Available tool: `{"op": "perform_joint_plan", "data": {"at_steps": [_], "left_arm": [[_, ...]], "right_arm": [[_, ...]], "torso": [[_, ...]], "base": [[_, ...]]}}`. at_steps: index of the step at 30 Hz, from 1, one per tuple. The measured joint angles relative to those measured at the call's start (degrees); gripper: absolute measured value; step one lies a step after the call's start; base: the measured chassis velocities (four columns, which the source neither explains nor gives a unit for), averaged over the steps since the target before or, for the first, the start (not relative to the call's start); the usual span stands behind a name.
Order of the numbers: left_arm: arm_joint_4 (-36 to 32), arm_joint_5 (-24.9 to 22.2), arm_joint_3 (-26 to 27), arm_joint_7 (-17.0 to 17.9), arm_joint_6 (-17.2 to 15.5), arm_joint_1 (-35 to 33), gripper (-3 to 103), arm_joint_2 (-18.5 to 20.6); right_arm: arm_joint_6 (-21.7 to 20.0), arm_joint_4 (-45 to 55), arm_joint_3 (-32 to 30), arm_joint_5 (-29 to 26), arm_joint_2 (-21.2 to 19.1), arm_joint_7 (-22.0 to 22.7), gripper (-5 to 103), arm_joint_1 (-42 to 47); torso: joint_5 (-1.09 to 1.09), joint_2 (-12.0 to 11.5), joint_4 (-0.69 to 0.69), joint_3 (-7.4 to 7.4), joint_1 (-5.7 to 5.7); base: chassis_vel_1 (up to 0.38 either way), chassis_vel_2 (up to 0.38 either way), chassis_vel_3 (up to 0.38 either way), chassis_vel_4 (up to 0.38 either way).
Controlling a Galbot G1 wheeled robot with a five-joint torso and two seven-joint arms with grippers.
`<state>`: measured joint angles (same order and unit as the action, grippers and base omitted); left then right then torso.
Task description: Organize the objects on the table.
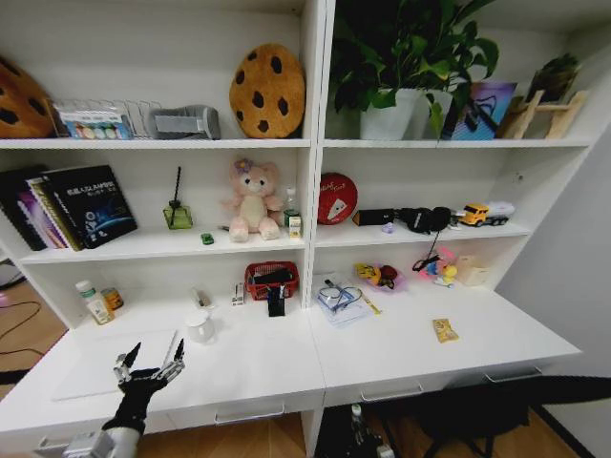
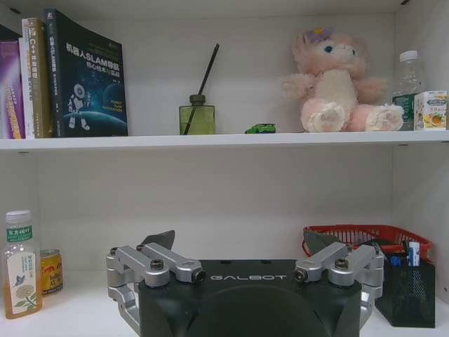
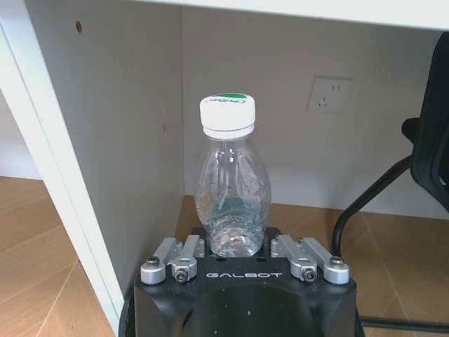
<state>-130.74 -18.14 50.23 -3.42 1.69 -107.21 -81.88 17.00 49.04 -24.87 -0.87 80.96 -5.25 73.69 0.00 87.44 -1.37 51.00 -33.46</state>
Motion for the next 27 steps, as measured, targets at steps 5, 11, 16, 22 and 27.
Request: {"op": "perform_joint_plan", "data": {"at_steps": [5, 11, 16, 22, 27], "left_arm": [[0.00, 0.00, 0.00, 0.00, 0.00, 0.00, 100, 0.00], [0.00, 0.00, 0.00, 0.00, 0.00, 0.00, 100, 0.00], [0.00, 0.00, 0.00, 0.00, 0.00, 0.00, 100, 0.00], [0.00, 0.00, 0.00, -0.04, 0.00, 0.00, 100, 0.00], [0.00, 0.00, 0.00, -0.04, 0.00, 0.00, 100, 0.00]], "right_arm": [[-1.05, -0.46, -0.12, -0.71, 0.94, 3.09, 62, -0.74], [-1.48, -0.67, 0.01, 0.00, 1.26, 7.11, 78, -0.67], [-2.93, 0.15, -0.10, -1.68, 1.31, 14.03, 94, 1.94], [-18.09, 25.06, 1.76, -17.93, -3.07, 25.81, 100, 20.15], [-18.89, 44.04, -0.36, -18.73, -5.74, 28.00, 100, 36.58]], "torso": [[0.00, 0.00, 0.00, 0.00, 0.00], [0.00, 0.00, 0.00, 0.00, 0.00], [0.01, 0.00, 0.01, 0.00, 0.00], [0.01, 0.00, 0.00, -0.01, 0.00], [0.00, 0.01, 0.00, -0.02, 0.02]], "base": [[0.000, 0.000, 0.000, 0.000], [0.000, 0.000, 0.000, 0.000], [0.000, 0.000, 0.000, 0.000], [0.000, 0.000, 0.000, 0.000], [0.000, 0.000, 0.000, 0.000]]}}
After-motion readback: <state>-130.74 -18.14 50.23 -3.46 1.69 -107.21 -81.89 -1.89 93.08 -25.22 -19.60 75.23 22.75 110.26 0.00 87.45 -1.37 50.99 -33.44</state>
